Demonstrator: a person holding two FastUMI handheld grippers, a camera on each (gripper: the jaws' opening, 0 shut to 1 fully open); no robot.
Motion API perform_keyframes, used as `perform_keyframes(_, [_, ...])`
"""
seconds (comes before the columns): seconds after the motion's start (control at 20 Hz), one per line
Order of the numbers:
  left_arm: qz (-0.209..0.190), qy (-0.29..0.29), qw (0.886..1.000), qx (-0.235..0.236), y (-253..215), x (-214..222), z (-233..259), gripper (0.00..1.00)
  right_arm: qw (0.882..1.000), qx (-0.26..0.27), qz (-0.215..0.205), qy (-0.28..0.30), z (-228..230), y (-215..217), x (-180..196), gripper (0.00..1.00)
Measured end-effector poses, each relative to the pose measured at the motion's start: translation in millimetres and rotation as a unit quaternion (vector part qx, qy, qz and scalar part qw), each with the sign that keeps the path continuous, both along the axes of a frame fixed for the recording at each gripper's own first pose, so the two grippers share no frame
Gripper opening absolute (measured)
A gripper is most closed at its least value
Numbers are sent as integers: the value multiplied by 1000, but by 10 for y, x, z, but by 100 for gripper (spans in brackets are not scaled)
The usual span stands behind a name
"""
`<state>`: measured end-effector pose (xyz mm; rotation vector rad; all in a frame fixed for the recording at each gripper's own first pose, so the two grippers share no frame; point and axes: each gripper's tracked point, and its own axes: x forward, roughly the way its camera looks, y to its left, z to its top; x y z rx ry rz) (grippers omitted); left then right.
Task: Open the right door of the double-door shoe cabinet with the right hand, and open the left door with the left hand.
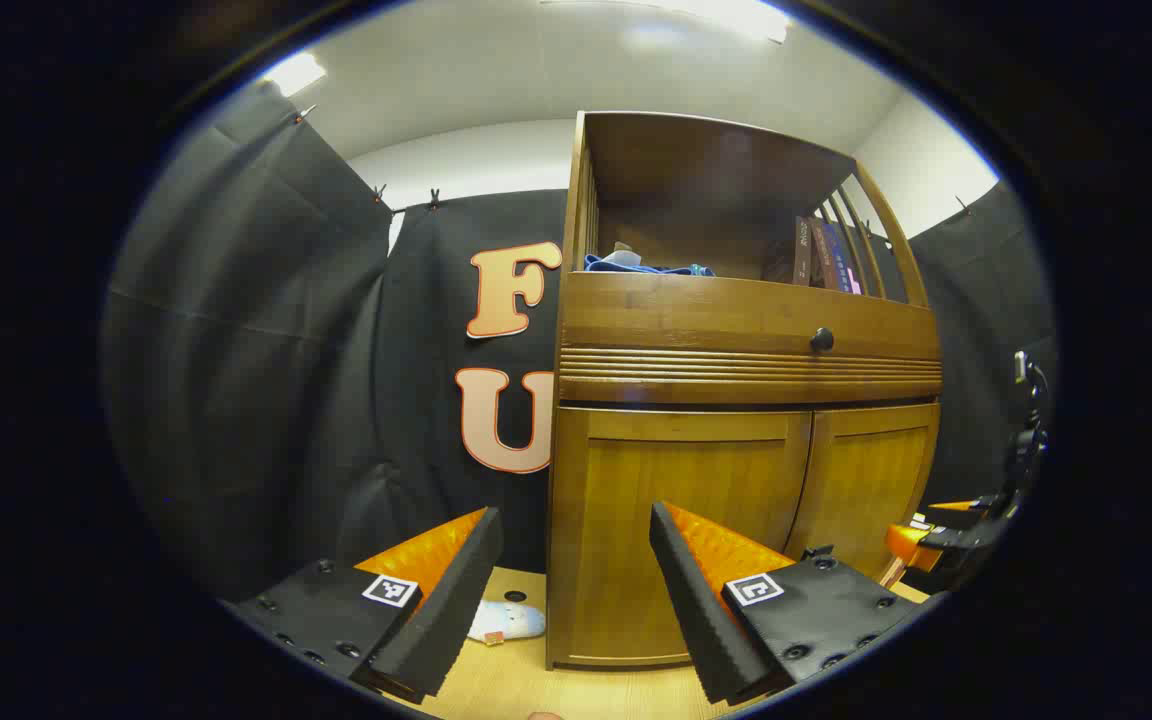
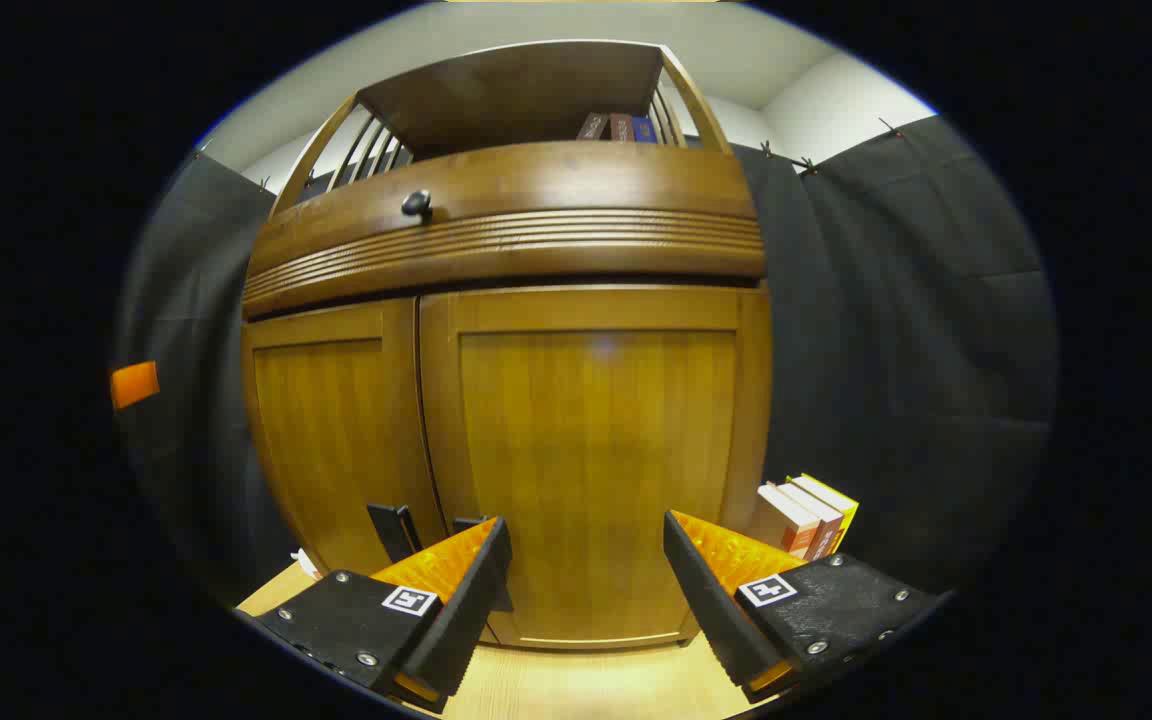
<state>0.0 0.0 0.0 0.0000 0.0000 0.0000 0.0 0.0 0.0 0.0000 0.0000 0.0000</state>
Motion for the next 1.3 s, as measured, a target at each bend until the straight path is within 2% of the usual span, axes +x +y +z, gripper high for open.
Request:
perform_keyframes(0.2, [14,5,1000,5,168,-34,-60,93,1000,9,19,13,-210,293,99,94])
perform_keyframes(0.4, [22,12,1000,3,301,-38,-108,93,999,0,30,9,-131,412,89,94])
perform_keyframes(0.9, [18,9,1000,-5,309,-11,-130,93,1000,-5,20,-22,250,318,-135,94])
perform_keyframes(1.0, [16,8,1000,-2,306,-12,-119,99,999,-3,17,-28,304,276,-166,94])
perform_keyframes(1.15, [12,5,1000,-3,294,-3,-117,93,999,-7,11,-29,320,242,-238,94])
perform_keyframes(1.3, [11,4,1000,-4,289,-9,-104,96,999,-3,12,-35,351,240,-256,94])
